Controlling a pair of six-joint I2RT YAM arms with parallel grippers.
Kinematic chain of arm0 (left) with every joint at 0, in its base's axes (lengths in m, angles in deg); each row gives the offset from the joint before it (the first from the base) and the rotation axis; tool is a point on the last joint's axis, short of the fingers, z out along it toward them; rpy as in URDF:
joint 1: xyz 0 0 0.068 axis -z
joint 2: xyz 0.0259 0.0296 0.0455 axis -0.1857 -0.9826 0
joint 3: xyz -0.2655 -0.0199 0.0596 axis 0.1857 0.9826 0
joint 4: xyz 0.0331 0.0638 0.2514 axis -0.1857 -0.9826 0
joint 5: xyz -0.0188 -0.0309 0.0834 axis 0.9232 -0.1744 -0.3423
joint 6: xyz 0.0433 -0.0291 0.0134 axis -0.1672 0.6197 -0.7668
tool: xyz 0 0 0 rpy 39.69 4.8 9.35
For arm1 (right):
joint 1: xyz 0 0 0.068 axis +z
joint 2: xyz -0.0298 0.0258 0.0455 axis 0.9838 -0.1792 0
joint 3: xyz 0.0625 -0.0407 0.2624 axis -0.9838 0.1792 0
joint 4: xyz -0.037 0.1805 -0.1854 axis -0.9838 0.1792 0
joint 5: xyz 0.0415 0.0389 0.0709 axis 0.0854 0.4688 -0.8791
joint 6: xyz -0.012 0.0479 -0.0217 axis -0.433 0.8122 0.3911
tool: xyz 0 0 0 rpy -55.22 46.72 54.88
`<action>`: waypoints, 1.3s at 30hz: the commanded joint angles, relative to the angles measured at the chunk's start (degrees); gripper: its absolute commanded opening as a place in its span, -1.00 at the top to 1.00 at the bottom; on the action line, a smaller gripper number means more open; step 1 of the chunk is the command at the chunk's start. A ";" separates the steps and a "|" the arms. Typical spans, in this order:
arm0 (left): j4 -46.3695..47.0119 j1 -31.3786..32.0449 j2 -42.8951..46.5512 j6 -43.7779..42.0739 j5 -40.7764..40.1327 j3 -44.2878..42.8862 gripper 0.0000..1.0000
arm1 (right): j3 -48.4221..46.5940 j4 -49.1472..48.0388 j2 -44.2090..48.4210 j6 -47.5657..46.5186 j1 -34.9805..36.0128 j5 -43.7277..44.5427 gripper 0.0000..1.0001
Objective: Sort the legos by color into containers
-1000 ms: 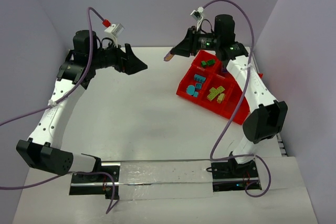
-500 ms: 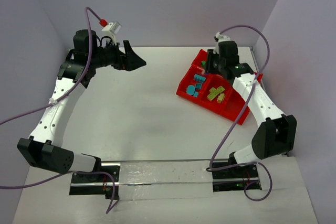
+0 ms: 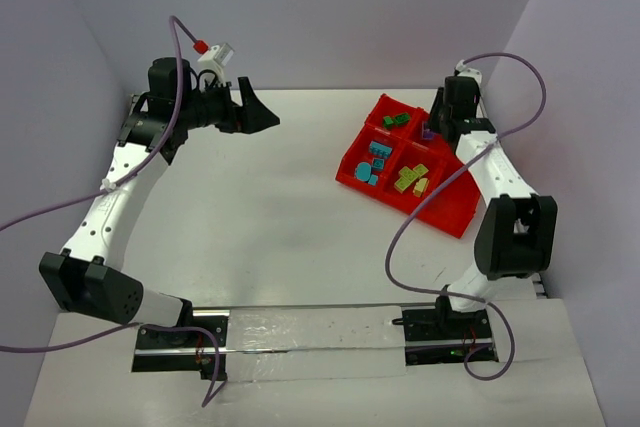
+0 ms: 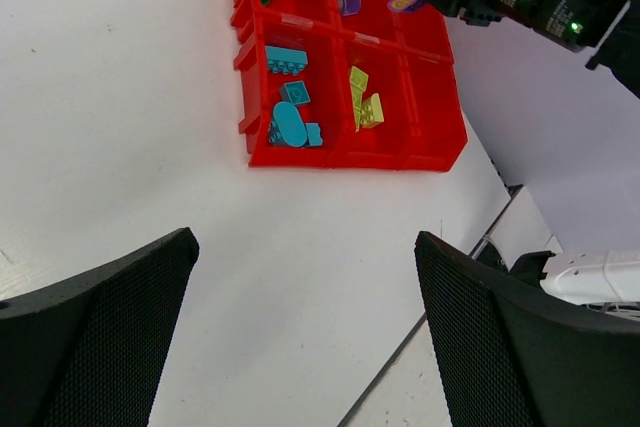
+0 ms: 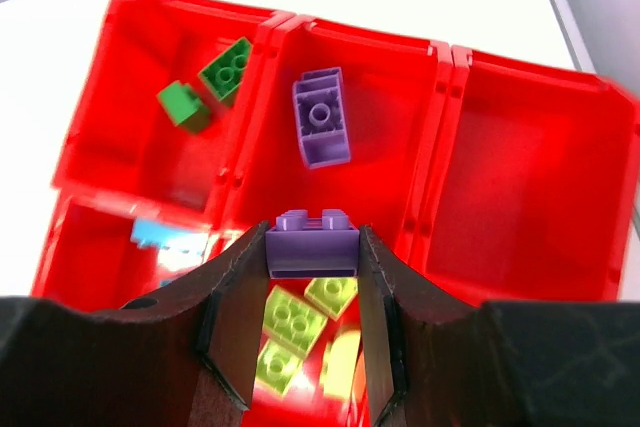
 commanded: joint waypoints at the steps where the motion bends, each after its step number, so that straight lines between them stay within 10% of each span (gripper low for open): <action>1: 0.25 -0.37 -0.88 -0.68 -1.31 -1.39 -0.94 | -4.62 -4.12 -5.00 -0.57 -2.87 0.97 1.00; 6: 0.04 -0.37 -1.41 -0.91 -1.85 -1.64 -0.94 | -6.14 -4.48 -8.90 -0.87 -3.52 1.37 0.79; 14: -0.59 -0.37 -2.62 -0.96 -1.08 -3.00 -0.94 | -9.43 -2.68 -11.94 -1.47 -3.52 -0.84 -0.49; 39: 6.75 -0.37 5.75 5.33 -16.85 2.08 -0.93 | 2.10 4.54 17.24 3.36 -3.44 12.05 -0.88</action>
